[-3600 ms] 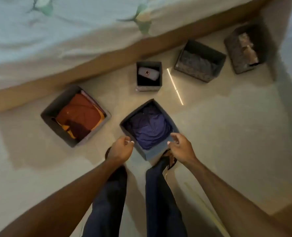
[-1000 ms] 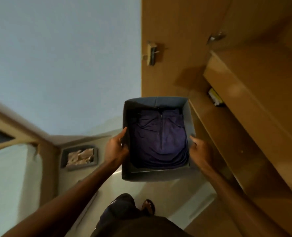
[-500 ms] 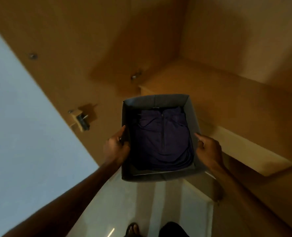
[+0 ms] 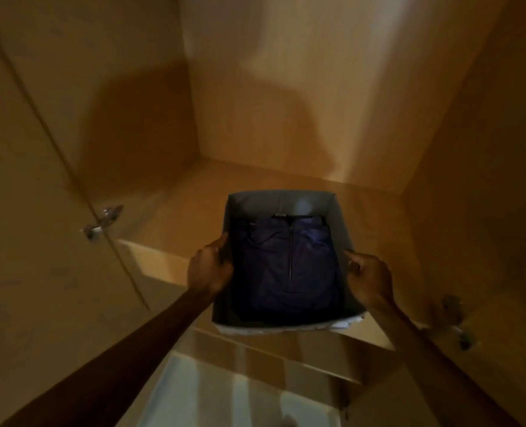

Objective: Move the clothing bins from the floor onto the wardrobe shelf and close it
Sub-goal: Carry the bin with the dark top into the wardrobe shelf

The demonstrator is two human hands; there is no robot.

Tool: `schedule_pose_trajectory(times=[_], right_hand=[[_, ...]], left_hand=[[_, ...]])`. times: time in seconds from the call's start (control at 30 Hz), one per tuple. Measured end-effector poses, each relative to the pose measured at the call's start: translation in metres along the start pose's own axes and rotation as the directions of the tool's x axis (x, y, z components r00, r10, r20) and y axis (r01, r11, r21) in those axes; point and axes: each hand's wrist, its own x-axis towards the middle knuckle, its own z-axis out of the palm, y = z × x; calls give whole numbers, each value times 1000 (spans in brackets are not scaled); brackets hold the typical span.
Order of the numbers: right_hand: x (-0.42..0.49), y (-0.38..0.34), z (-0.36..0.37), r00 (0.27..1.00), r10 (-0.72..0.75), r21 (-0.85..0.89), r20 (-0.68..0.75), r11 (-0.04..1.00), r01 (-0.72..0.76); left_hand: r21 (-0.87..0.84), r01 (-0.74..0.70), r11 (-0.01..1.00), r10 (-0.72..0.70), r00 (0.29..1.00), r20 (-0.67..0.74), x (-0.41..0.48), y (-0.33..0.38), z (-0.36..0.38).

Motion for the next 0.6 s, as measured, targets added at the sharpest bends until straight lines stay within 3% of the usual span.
schedule_pose_trajectory(times=[0.2,0.37,0.5,0.6], right_hand=[[80,47,-25,987,160,-10,11,987,-159],[133,61,-49,971,238,67,34,969,-240],[138,73,-61,953,302,28,37,953,-303],[136,87,-63,936,347,-66,63,937,-343]], left_hand=[[79,-149,986,132,973,189,87,61,71],[19,-207,978,190,925,329,148,117,112],[294,-170,941,-24,831,556,162,142,118],[370,-44,928,-252,657,711,164,145,118]])
